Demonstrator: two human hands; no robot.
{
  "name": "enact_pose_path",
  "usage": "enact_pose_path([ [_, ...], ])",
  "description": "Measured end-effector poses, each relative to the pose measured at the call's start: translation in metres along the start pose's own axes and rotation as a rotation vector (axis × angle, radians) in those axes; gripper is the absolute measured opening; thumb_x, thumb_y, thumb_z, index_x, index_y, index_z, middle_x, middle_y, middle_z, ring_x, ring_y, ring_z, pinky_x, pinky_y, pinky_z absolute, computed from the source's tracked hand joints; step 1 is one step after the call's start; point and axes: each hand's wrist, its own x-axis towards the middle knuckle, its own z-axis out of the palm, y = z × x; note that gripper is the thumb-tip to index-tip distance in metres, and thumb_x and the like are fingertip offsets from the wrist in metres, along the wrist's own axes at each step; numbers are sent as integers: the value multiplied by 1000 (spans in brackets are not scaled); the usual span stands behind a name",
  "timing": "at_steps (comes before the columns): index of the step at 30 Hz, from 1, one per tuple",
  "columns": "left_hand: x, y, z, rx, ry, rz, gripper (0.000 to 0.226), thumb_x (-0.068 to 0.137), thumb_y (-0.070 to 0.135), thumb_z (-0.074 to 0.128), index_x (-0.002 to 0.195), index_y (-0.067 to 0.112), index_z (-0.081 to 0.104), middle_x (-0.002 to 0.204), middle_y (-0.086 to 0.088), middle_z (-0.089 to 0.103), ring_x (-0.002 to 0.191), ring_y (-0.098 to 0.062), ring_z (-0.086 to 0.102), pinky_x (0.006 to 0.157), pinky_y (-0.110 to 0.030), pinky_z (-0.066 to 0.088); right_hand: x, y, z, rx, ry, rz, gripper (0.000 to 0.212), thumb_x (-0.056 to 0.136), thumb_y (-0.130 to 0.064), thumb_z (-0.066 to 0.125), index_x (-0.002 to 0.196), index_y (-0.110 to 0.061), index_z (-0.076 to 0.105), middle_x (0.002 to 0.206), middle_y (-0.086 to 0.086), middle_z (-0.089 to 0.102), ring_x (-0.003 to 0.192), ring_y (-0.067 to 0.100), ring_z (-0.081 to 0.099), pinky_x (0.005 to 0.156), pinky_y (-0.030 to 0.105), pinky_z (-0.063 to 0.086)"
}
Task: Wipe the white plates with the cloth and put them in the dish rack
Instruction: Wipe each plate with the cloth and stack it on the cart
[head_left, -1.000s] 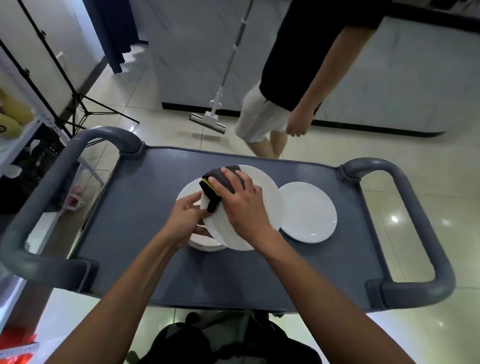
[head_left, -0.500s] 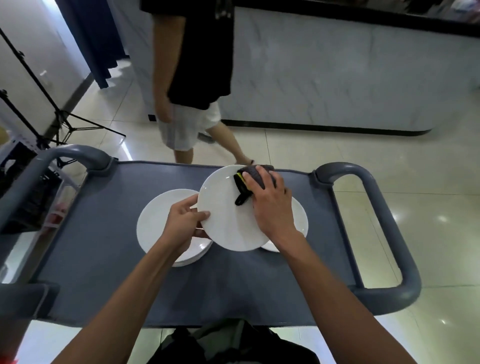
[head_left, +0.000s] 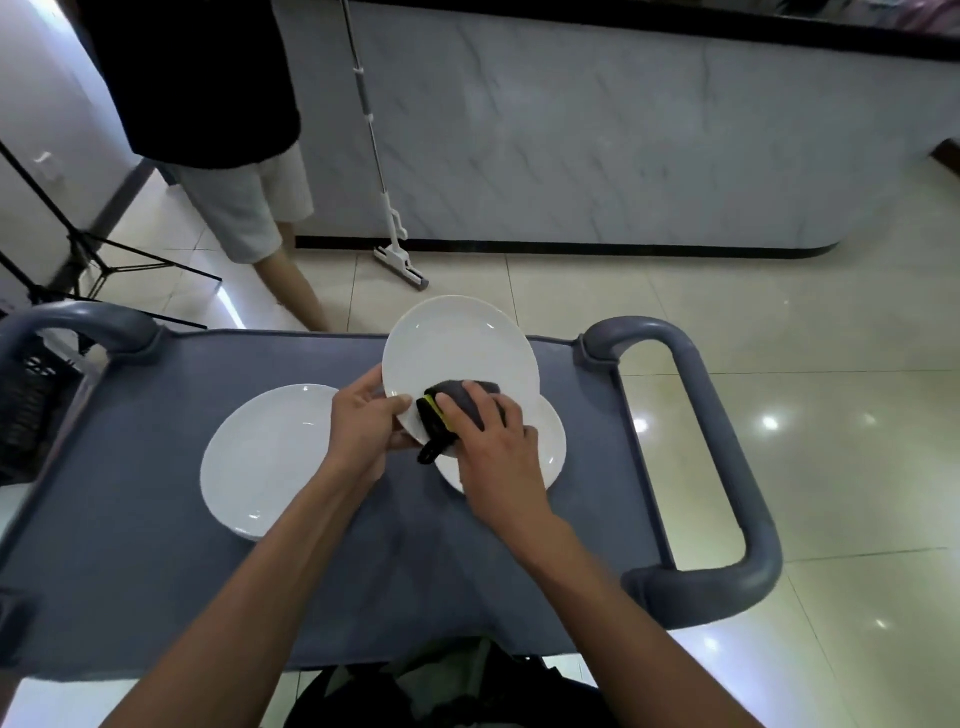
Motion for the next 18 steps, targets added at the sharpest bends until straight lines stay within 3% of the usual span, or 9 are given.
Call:
enact_pose_path([
  [7, 2, -2, 18, 8, 30, 23, 45, 94, -5, 55, 96, 36, 73, 84, 1, 78, 71, -22, 75, 54, -36, 59, -16, 17, -2, 32, 50, -116, 70, 81, -11, 66, 144, -35, 47, 153, 2, 41, 131, 33, 44, 83, 45, 45],
  [11, 5, -7, 17, -26, 51, 16, 42, 93, -5, 57, 101, 34, 72, 88, 0, 78, 75, -28, 76, 56, -44, 60, -15, 49, -4, -39, 54, -90, 82, 73, -5, 73, 144, -34, 46, 153, 4, 41, 131, 35, 44, 87, 48, 47],
  [18, 6, -13, 21, 28, -8, -4, 43, 93, -6, 57, 121, 25, 68, 93, -5, 78, 74, -31, 75, 57, -46, 60, 18, 92, -19, -141, 44, 34, 77, 86, -5, 61, 149, -38, 32, 159, 3, 28, 138, 34, 31, 94, 50, 41],
])
